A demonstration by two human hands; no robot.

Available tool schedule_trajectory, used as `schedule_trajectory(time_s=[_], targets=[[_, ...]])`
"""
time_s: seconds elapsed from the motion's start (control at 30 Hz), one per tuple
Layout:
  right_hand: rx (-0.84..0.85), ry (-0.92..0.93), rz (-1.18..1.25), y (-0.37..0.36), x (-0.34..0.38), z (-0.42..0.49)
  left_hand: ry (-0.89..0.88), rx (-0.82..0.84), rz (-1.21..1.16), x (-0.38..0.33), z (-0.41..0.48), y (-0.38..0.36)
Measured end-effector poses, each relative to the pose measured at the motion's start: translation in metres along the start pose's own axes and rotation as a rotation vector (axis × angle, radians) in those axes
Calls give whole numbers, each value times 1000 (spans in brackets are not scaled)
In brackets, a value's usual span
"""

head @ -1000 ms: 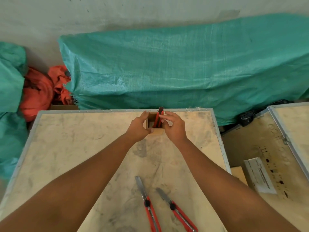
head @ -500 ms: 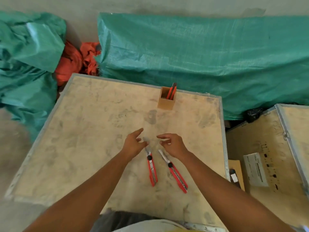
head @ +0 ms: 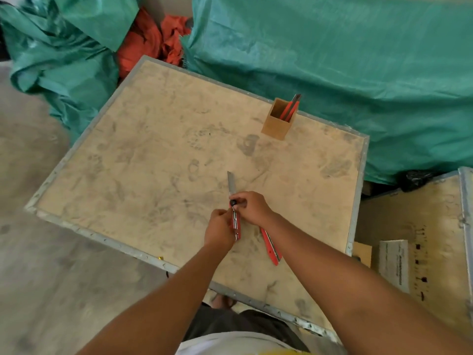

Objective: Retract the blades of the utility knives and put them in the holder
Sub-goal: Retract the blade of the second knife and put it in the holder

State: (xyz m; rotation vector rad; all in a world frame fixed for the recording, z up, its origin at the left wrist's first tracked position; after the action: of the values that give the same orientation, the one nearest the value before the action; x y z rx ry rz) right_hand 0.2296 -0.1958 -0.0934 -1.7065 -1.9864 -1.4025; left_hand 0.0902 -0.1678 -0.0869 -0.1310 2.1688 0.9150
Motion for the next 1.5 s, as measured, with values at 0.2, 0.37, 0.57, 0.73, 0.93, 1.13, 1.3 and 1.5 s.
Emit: schedule_trajectory(time_s=[0.2, 0.37, 0.57, 0.73, 0.93, 1.13, 1.3, 1.5], targets=[[-52, -29, 78, -2, -4, 2, -47, -65, -97, 0, -1, 0], [-46, -89, 209, 2, -9, -3, -3, -7, -183, 9, 1, 4], [-116, -129, 454, 18, 2, -23, -51, 135, -360, 8, -2, 40], [-200, -37, 508, 37, 32, -43, -55, 323, -572, -10, -5, 75], [-302, 49, 568, 53, 63, -62, -150, 354, -549, -28, 1, 110], [-341, 110, 513, 51, 84, -69, -181, 290, -642, -41, 12, 139], [-376, 164, 399, 52, 100, -70, -201, 282, -728, -55, 20, 151], [-408, 243, 293, 56, 109, -68, -237, 309, -765, -65, 29, 160]])
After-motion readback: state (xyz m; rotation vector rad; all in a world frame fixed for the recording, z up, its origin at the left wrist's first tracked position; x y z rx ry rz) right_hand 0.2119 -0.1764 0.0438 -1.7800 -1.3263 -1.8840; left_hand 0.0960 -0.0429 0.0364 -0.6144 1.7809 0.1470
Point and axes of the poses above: each hand's wrist, its own z-axis towards the middle knuckle, its own y-axis out of the back of the hand, x = y × z, the point moved 3 cm from there along z, towards the middle knuckle, and after that the axes turned 3 degrees about -y, right-handed, at the moved point
